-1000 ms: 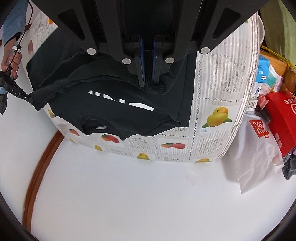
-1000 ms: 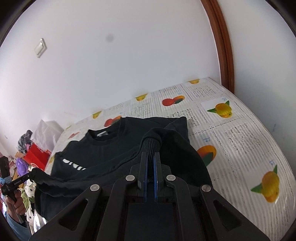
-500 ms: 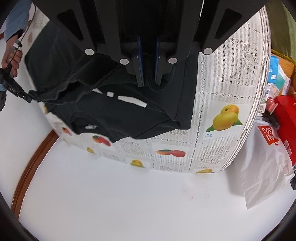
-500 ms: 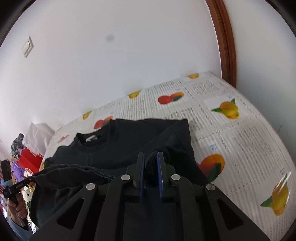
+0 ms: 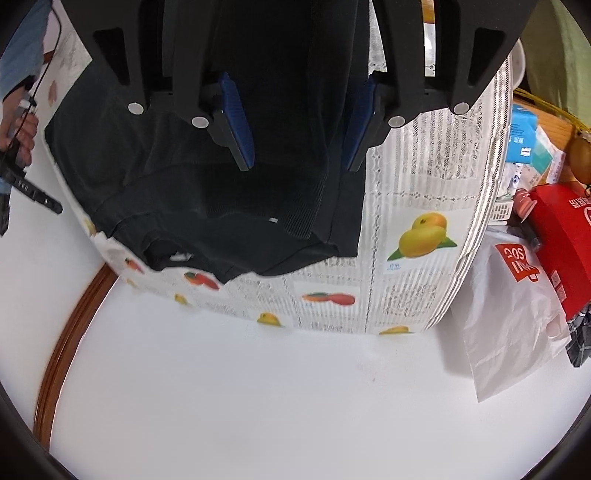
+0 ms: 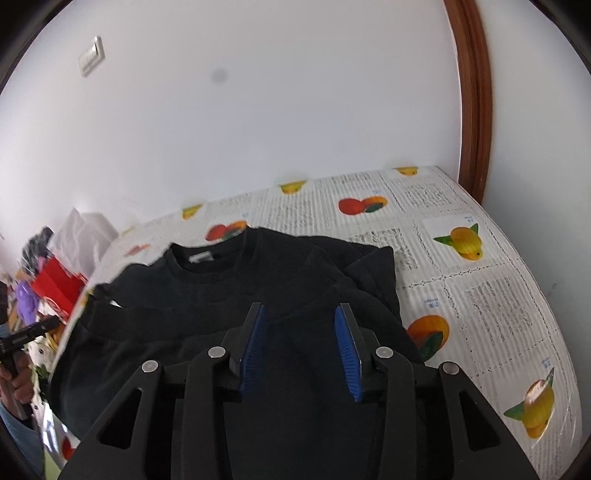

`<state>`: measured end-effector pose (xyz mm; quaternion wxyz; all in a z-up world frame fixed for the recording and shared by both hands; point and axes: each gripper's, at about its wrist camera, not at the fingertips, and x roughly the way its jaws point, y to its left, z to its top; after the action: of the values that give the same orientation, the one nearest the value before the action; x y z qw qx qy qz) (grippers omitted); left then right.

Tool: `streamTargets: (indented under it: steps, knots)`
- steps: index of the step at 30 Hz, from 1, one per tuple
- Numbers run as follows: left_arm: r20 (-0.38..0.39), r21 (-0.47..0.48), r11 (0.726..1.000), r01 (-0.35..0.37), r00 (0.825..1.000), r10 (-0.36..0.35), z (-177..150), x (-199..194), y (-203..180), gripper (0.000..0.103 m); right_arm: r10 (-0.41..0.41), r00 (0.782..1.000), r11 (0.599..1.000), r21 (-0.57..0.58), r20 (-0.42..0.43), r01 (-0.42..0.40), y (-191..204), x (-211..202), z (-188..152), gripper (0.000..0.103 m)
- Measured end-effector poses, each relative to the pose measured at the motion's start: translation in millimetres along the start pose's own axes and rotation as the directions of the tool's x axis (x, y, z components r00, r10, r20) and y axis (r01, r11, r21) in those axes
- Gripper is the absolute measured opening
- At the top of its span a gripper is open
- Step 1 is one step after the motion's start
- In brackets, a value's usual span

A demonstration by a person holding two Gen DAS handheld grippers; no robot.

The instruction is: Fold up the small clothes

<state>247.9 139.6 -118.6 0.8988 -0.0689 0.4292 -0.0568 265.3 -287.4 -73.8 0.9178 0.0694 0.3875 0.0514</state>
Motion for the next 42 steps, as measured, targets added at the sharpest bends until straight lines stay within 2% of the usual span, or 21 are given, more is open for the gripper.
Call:
streamTargets:
  steps: [3,7,13,14,15,16,18,19,21,24,27,30,34,38,42]
  knots:
    - [-0.024,0.028,0.998,-0.049,0.998,0.049,1.7,11.7,-1.7,0.048,-0.047,0.998,0.999,-0.02,-0.03,0.047,-2.7,15.9,2.6,0.043]
    - [-0.031,0.076,0.994,-0.077,0.996,0.08,7.8,28.6,-4.4,0.048,-0.115,0.99,0.992,-0.057,-0.079,0.111,-7.8,43.2,10.0,0.044]
    - [-0.051,0.095,0.992,-0.088,0.994,0.093,8.8,48.3,-3.1,0.046,-0.145,0.982,0.986,-0.105,-0.122,0.133,-7.0,81.1,20.7,0.044]
    - [-0.057,0.09,0.993,-0.08,0.995,0.086,9.2,51.0,-2.9,0.04,-0.152,0.98,0.984,-0.112,-0.126,0.138,-6.0,87.0,22.0,0.044]
    - [-0.063,0.091,0.993,-0.075,0.995,0.081,9.7,53.1,-4.0,0.027,-0.161,0.978,0.983,-0.115,-0.135,0.146,-5.5,94.0,23.6,0.044]
    - [-0.067,0.093,0.993,-0.072,0.995,0.078,10.2,53.5,-5.4,0.02,-0.173,0.974,0.981,-0.117,-0.144,0.157,-4.9,101.0,24.7,0.044]
    - [-0.042,0.113,0.989,-0.096,0.994,0.102,11.8,47.6,-11.7,0.012,-0.193,0.968,0.977,-0.125,-0.161,0.174,-4.3,112.2,25.6,0.043]
    - [-0.027,0.126,0.987,-0.104,0.994,0.108,13.3,43.6,-15.7,0.012,-0.198,0.965,0.976,-0.129,-0.172,0.177,-4.7,116.5,25.0,0.039]
    - [0.013,0.139,0.984,-0.111,0.994,0.11,17.9,31.5,-22.7,0.011,-0.206,0.966,0.974,-0.129,-0.154,0.187,-6.3,117.4,22.7,0.032]
    - [0.073,0.114,0.989,-0.089,0.994,0.081,29.4,16.3,-27.3,0.011,-0.162,0.979,0.984,-0.095,-0.128,0.15,-12.8,110.5,20.5,0.02]
    - [0.126,0.094,0.992,-0.083,0.989,0.071,40.5,13.7,-30.8,0.011,-0.098,0.991,0.994,-0.06,-0.096,0.093,-20.0,99.8,22.6,0.016]
    - [0.105,0.096,0.987,-0.126,0.988,0.116,44.4,31.0,-32.8,0.011,-0.043,0.999,0.998,-0.039,-0.014,0.042,-24.4,75.9,25.5,0.015]
    - [0.052,0.066,0.987,-0.146,0.988,0.143,40.2,56.4,-24.3,0.011,-0.001,0.996,1.0,-0.021,0.084,0.003,-32.6,53.2,27.2,0.015]
    - [0.007,0.038,0.989,-0.145,0.989,0.145,33.5,76.0,-14.6,0.011,-0.05,0.999,0.999,0.02,0.017,0.05,-43.5,76.0,27.0,0.016]
    - [-0.011,0.052,0.985,-0.164,0.986,0.165,30.1,84.3,-14.7,0.011,-0.129,0.984,0.991,0.007,-0.123,0.131,-44.6,110.3,23.3,0.019]
